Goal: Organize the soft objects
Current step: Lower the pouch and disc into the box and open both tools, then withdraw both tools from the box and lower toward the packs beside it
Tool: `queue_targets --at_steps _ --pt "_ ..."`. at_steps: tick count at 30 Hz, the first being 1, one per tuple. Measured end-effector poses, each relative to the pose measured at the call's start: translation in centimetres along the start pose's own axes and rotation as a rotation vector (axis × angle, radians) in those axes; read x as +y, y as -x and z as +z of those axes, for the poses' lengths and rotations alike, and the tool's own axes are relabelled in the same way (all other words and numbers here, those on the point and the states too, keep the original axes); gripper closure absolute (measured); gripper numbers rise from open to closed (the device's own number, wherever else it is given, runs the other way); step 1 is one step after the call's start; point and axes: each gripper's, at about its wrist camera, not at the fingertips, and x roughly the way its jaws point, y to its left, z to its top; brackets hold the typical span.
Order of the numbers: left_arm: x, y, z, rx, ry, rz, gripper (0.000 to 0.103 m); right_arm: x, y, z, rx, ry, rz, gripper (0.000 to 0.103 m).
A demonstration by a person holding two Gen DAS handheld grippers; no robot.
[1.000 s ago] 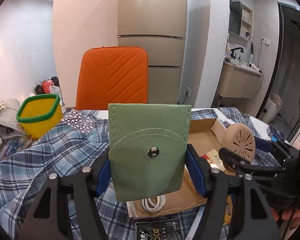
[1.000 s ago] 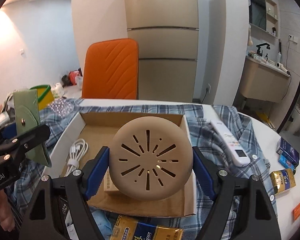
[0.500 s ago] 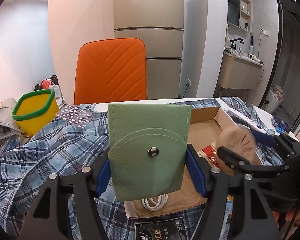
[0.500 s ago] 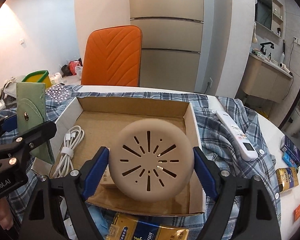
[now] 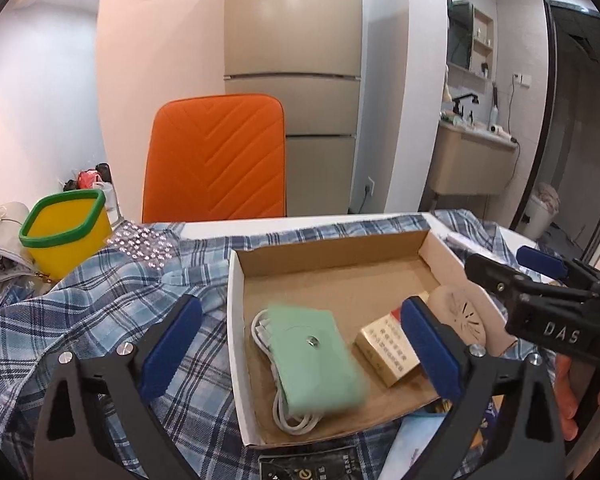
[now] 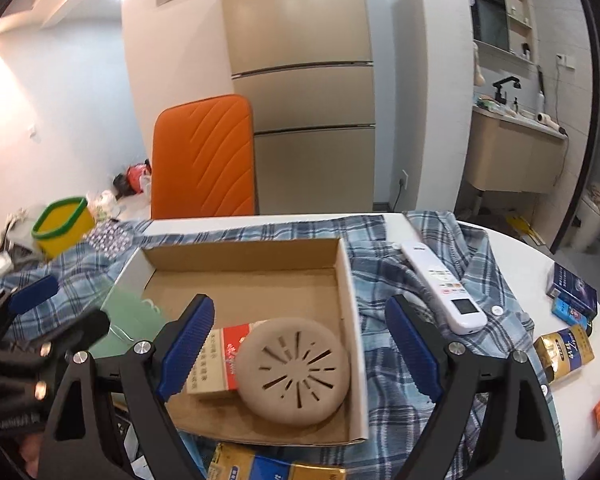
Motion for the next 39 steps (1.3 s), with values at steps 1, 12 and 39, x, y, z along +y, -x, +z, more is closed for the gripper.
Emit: queue_targets --at_steps 1,12,39 --pt "0.1 0.1 0.0 -0.004 0.004 -0.004 0.003 -0.3 0.2 0.1 -0.009 -0.01 -0.002 0.014" --pt "0.4 2.4 0.6 -0.062 0.028 -0.013 0.002 -1.1 2.7 1.1 -0.083 -0.063 0.006 0.014" --pt "0.2 14.9 -4.7 -0.378 -0.011 -0.036 0.0 1.3 17.9 -4.1 -0.402 -0.007 -0.01 0.0"
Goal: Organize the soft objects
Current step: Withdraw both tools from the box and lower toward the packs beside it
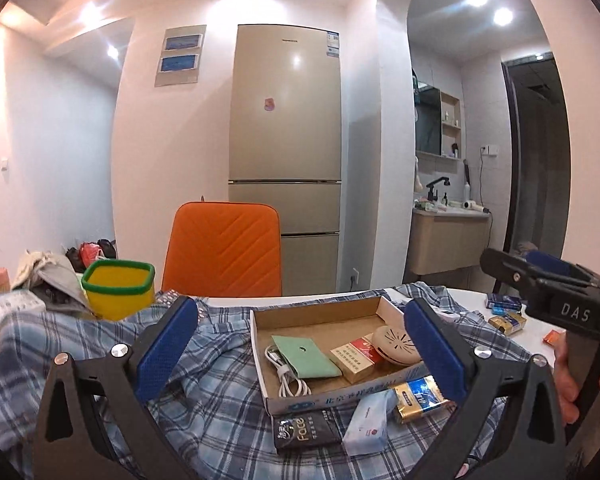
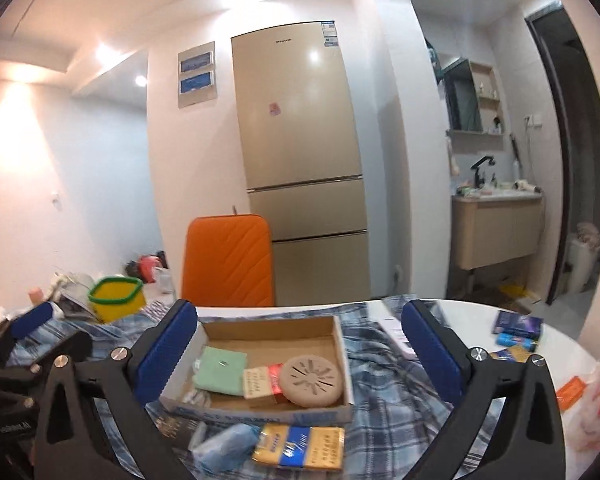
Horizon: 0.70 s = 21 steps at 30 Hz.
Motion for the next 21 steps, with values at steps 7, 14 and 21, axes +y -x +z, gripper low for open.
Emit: queue_targets --at_steps 7,14,21 --pt "-0.6 1.1 -1.7 -0.062 -0.041 0.016 0.0 0.2 0.7 -2.1 -0.011 0.006 -0.027 0.0" --pt "-1.0 1.7 -2.5 -0.093 -0.063 0.049 0.0 1.6 0.2 -3.3 0.0 0.076 -0.042 0.0" --pt "-1.1 0.4 -2.6 -0.012 -0.066 0.014 0.0 1.4 -0.9 -3.9 0.048 0.076 -0.052 0.0"
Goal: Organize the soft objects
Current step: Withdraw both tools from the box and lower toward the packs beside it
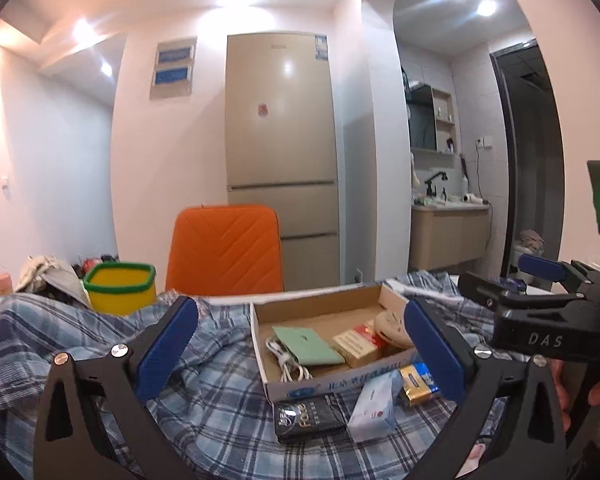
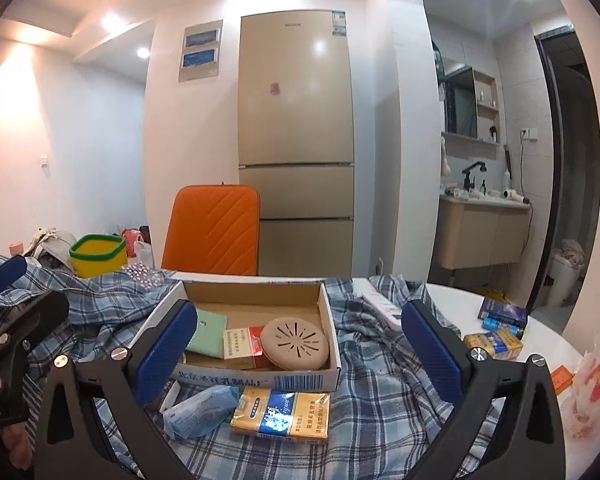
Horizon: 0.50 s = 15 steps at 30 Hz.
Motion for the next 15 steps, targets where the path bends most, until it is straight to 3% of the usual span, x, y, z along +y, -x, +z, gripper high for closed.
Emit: queue_targets --at_steps 4,10,15 --pt "0.3 -0.9 -0.2 0.054 0.017 -0.02 0.0 -0.6 -0.6 -0.1 0.028 -0.028 0.003 0.0" --pt "0.9 -0.5 -0.2 0.043 0.052 -0.028 0.0 -0.6 -1.3 -0.4 0.065 -0.03 0.0 0.0" --pt "0.6 -1.3 -0.1 0.086 0.033 -0.001 0.0 -0.3 -2.0 -0.4 0.099 -0.013 0.017 0.0"
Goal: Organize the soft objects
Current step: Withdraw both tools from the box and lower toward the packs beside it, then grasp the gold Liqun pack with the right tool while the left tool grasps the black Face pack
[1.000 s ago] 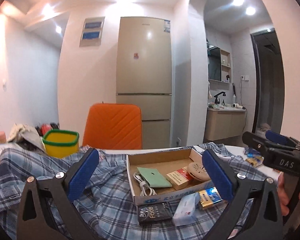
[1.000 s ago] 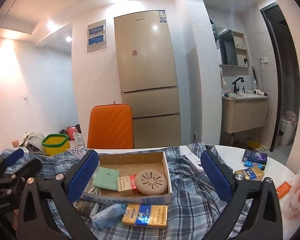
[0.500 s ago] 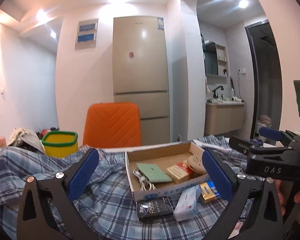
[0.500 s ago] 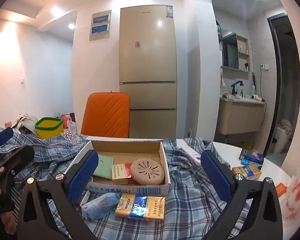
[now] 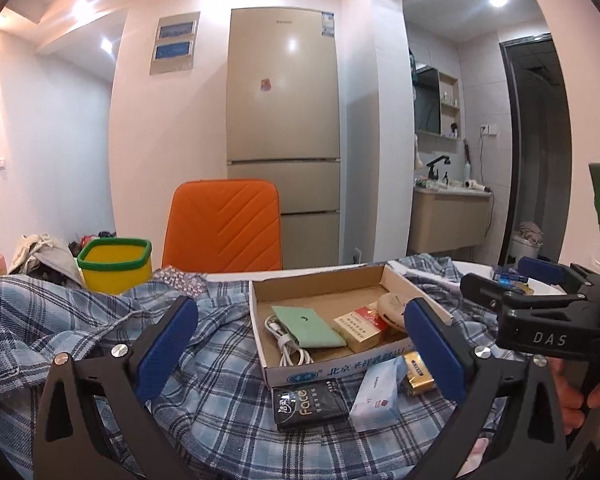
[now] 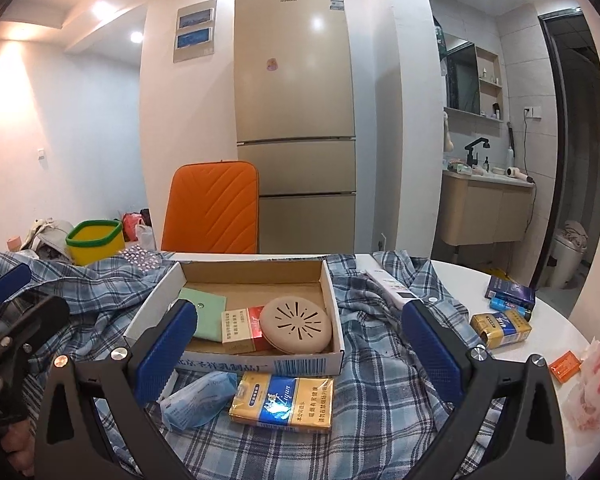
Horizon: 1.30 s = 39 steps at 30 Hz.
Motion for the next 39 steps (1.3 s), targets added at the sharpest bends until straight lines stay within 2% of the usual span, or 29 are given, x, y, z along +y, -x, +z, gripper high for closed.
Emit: queue_targets --at_steps 3,4,7,10,17,20,23,36,39 --pt "0.7 -0.9 0.0 0.055 0.031 0.008 0.0 -0.2 -1.4 0.1 0.099 -0.014 0.015 0.0" --pt "1.0 -1.2 -0.1 0.071 0.042 0.01 0.0 -0.3 -2.3 0.1 0.163 -0.031 0.027 0.0" --pt "1.4 -2.1 -0.4 0.114 0.061 -0.005 0.0 -0.5 -4.1 -0.4 0.276 -0.062 0.055 0.0" --pt "1.1 -2.4 -0.6 0.133 0.048 -0.013 0.0 -0.2 -6.2 -1.4 0.412 -0.048 0.04 0.0" --pt "1.0 -3.0 -0.8 0.161 0.047 -0.023 0.0 -0.7 -10.2 -3.4 0.636 -0.092 0.05 0.0" --pt "1.0 -2.9 -0.7 0.159 0.041 -0.027 0.0 -1.0 -11.4 -3.5 0.679 -0.114 0.032 0.001" --pt "0.9 -3.0 -0.7 0.164 0.034 -0.026 0.0 -0.6 -12.4 -3.3 0.688 -0.08 -0.004 0.001" --pt "0.8 -3.2 -0.7 0.177 0.03 -0.037 0.0 0.6 -13.3 -4.7 0.727 -0.04 0.007 0.001" --pt "0.8 -3.3 -0.7 0.182 0.033 -0.036 0.0 0.6 -13.5 -4.8 0.731 -0.039 0.006 0.008"
